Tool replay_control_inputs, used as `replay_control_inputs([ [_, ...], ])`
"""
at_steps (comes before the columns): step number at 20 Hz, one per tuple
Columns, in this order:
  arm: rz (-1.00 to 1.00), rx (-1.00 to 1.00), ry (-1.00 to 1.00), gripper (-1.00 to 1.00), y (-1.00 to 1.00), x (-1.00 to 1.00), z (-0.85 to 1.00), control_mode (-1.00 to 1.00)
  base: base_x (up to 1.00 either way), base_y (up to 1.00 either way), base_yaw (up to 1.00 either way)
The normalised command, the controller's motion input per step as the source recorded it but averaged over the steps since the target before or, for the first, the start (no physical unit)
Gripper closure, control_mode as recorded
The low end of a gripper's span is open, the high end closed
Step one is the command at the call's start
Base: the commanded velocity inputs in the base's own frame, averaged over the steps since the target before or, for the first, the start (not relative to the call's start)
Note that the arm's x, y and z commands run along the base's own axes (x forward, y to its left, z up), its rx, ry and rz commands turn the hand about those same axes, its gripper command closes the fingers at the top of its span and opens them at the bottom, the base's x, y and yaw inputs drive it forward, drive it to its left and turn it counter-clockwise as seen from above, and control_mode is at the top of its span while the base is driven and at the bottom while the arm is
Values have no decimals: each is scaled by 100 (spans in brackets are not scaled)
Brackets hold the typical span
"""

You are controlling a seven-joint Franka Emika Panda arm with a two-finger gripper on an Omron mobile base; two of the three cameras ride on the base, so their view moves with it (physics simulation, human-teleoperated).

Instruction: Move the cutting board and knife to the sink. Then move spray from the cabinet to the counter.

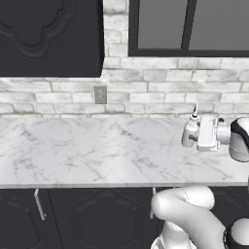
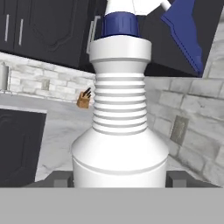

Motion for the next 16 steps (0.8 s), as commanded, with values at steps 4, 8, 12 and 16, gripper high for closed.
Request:
replay_control_inputs([
  [4, 5, 0, 0, 100, -19, 62, -62, -100, 0, 0, 0],
  [8, 5, -1, 0, 100, -17, 54, -62, -100, 0, 0, 0],
  [12, 6, 0, 0, 100, -14, 46, -59, -100, 0, 0, 0],
  [16, 6, -1, 0, 100, -14, 37, -56, -100, 0, 0, 0],
])
